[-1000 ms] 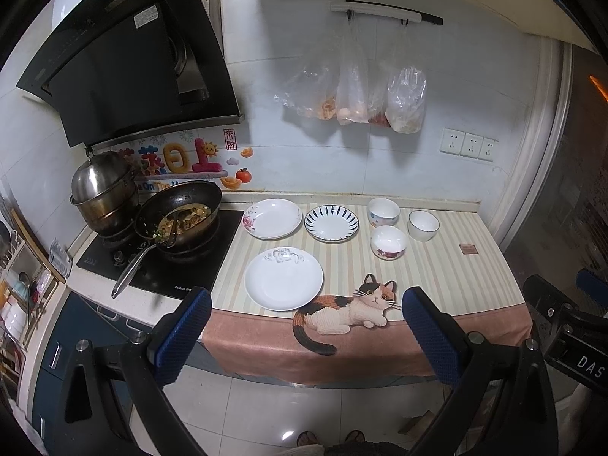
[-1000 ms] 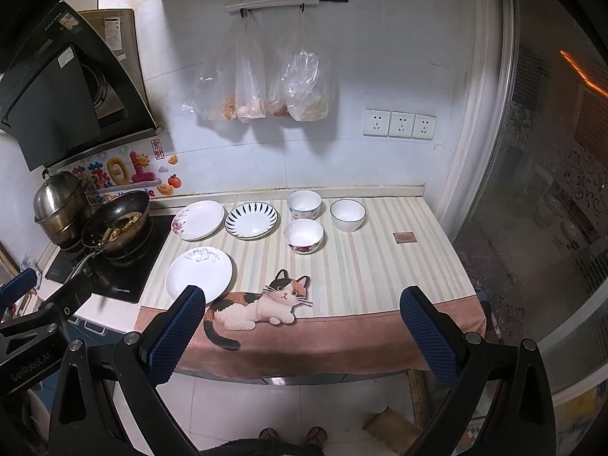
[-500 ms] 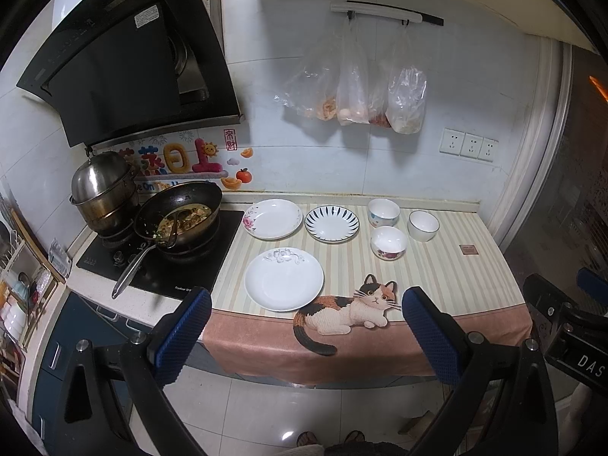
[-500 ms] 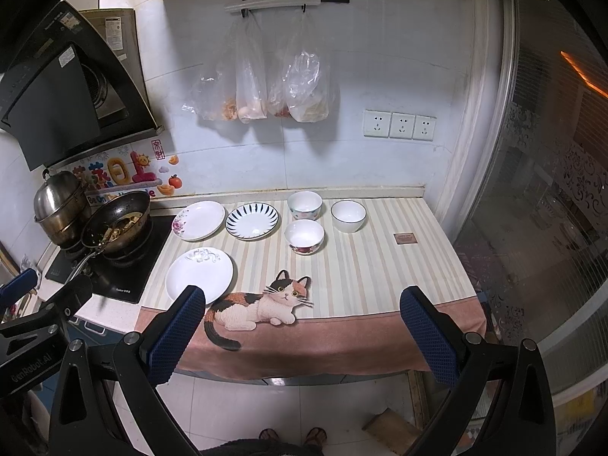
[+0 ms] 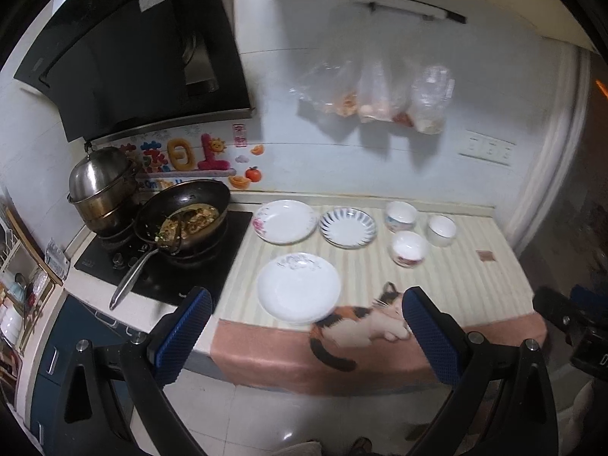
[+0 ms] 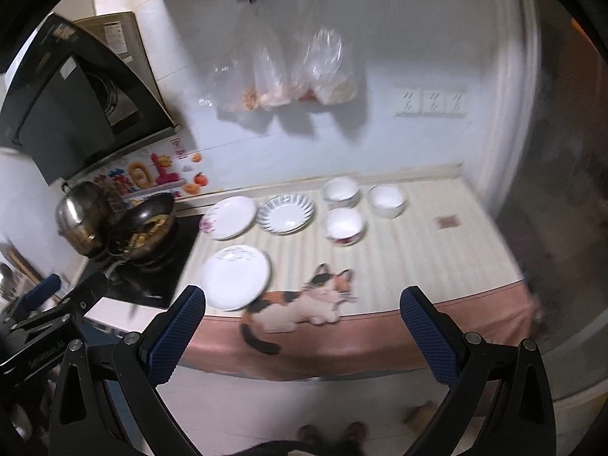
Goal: Organize plates and bowls
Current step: 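Grasp the rim of the grey-flower white plate with the left tool while the right tool grips it too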
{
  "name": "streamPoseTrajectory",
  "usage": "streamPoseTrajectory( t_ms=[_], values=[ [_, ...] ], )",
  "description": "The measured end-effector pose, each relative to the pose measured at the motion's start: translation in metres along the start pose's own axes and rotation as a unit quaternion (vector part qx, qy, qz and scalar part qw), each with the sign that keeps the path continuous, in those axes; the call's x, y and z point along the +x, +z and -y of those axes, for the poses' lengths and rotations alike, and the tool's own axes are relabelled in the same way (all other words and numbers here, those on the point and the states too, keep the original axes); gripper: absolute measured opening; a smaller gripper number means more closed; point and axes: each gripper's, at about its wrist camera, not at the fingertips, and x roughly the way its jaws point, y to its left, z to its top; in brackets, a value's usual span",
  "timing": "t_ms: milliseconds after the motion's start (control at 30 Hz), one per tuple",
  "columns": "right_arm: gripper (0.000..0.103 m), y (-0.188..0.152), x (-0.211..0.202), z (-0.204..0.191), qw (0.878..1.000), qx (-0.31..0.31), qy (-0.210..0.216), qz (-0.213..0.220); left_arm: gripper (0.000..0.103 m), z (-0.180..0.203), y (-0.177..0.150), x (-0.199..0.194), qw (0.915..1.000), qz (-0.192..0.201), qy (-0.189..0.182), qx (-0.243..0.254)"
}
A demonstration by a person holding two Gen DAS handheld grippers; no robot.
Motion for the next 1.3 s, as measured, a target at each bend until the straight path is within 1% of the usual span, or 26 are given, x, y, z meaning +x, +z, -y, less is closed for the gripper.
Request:
streamPoseTrajectory(
  t_ms=[67,133,233,300,333,500,567,600,667,733,767,833,900,933,1000,1033,1067,1100,1133,1167,1200,1233,1300],
  values=[
    [0.103,0.004,0.031,0.002,1.0,0.011,0.008,-0.027,0.103,-0.012,0.003,0.025,0.9999,-0.004,0.01,0.001],
    [0.103,0.005,0.069,0.001,0.999,0.011,0.004,-0.05,0.103,-0.023,0.005,0.052,0.9996,-0.007,0.028,0.0],
    [0.103,0.006,0.131,-0.005,0.996,0.002,0.004,-0.087,0.103,-0.039,0.007,0.107,0.9982,-0.05,0.033,-0.001],
    [0.103,0.005,0.177,-0.008,0.993,-0.001,0.011,-0.119,0.103,-0.052,0.006,0.15,0.996,-0.086,0.02,-0.013],
    [0.103,0.004,0.203,-0.01,0.991,-0.002,0.018,-0.132,0.103,-0.057,0.003,0.167,0.9947,-0.1,0.02,-0.019],
    [0.103,-0.006,0.323,-0.025,0.98,-0.027,0.05,-0.193,0.103,-0.069,-0.011,0.257,0.9869,-0.153,0.05,-0.002],
    [0.103,-0.009,0.369,-0.032,0.974,-0.04,0.067,-0.212,0.103,-0.078,-0.018,0.3,0.9808,-0.186,0.058,0.002],
    [0.103,-0.01,0.395,-0.037,0.97,-0.046,0.074,-0.226,0.103,-0.083,-0.022,0.319,0.977,-0.207,0.051,-0.001],
    [0.102,-0.012,0.434,-0.043,0.964,-0.046,0.087,-0.248,0.103,-0.092,-0.03,0.354,0.9689,-0.244,0.039,-0.016],
    [0.101,-0.013,0.47,-0.047,0.959,-0.038,0.093,-0.267,0.102,-0.099,-0.037,0.382,0.9619,-0.271,0.025,-0.03],
    [0.1,-0.013,0.487,-0.048,0.956,-0.034,0.094,-0.276,0.097,-0.103,-0.041,0.396,0.9582,-0.283,0.019,-0.038],
    [0.089,-0.014,0.514,-0.048,0.951,-0.021,0.097,-0.294,0.094,-0.108,-0.047,0.416,0.952,-0.303,0.003,-0.047],
    [0.083,-0.017,0.538,-0.049,0.943,-0.011,0.11,-0.315,0.091,-0.108,-0.052,0.433,0.9468,-0.318,-0.008,-0.051],
    [0.08,-0.018,0.544,-0.051,0.94,-0.01,0.113,-0.321,0.086,-0.108,-0.052,0.438,0.9451,-0.323,-0.015,-0.051],
    [0.075,-0.02,0.552,-0.056,0.937,-0.011,0.12,-0.328,0.077,-0.109,-0.057,0.449,0.939,-0.337,-0.032,-0.058],
    [0.07,-0.021,0.556,-0.059,0.935,-0.013,0.124,-0.333,0.063,-0.11,-0.059,0.453,0.9373,-0.341,-0.038,-0.062],
    [0.068,-0.022,0.559,-0.06,0.933,-0.014,0.128,-0.337,0.053,-0.111,-0.061,0.457,0.9352,-0.345,-0.042,-0.066],
    [0.063,-0.024,0.561,-0.063,0.931,-0.016,0.134,-0.34,0.051,-0.113,-0.062,0.46,0.9329,-0.35,-0.048,-0.069],
    [0.055,-0.026,0.562,-0.065,0.929,-0.016,0.138,-0.344,0.047,-0.114,-0.063,0.463,0.932,-0.351,-0.053,-0.071],
    [0.05,-0.027,0.564,-0.067,0.927,-0.018,0.143,-0.347,0.041,-0.114,-0.064,0.463,0.931,-0.352,-0.062,-0.074],
    [0.039,-0.028,0.564,-0.07,0.926,-0.02,0.145,-0.349,0.041,-0.114,-0.065,0.463,0.9299,-0.354,-0.068,-0.075],
    [0.035,-0.028,0.563,-0.072,0.925,-0.021,0.147,-0.351,0.04,-0.113,-0.064,0.462,0.9308,-0.353,-0.064,-0.069],
    [0.035,-0.029,0.563,-0.076,0.926,-0.032,0.138,-0.35,0.04,-0.112,-0.064,0.46,0.9314,-0.353,-0.062,-0.063]
  ],
)
